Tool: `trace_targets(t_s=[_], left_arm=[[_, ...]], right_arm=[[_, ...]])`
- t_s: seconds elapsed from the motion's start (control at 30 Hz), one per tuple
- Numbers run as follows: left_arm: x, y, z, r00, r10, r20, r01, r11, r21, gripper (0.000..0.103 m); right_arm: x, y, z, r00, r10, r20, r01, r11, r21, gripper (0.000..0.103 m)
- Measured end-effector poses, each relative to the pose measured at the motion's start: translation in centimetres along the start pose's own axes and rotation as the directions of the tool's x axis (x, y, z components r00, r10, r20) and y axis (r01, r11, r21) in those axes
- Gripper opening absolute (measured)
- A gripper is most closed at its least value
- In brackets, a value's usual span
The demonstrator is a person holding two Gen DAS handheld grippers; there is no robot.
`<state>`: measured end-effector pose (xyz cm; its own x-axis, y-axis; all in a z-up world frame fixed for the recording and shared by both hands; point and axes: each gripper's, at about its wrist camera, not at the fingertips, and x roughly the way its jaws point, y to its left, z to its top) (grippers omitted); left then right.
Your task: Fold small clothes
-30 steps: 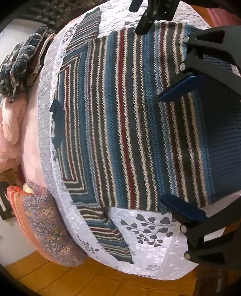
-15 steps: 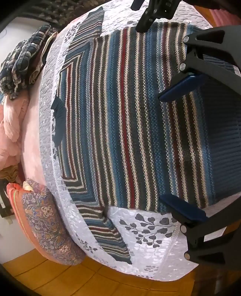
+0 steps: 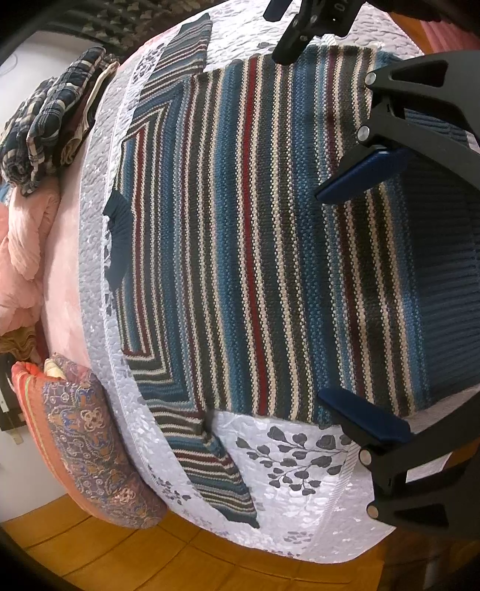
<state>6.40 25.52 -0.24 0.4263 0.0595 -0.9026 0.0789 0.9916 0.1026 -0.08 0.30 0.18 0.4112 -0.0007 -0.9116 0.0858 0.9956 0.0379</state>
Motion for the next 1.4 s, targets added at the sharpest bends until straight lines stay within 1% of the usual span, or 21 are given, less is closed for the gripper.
trace_targets(t_s=[1.4], left_arm=[[0.02, 0.66, 0.06, 1.000, 0.008, 0.004, -0.008, 1.000, -0.023, 0.099]], right_arm=[[-0.16, -0.18, 0.02, 1.000, 0.006, 0.014, -0.006, 1.000, -0.008, 0.100]])
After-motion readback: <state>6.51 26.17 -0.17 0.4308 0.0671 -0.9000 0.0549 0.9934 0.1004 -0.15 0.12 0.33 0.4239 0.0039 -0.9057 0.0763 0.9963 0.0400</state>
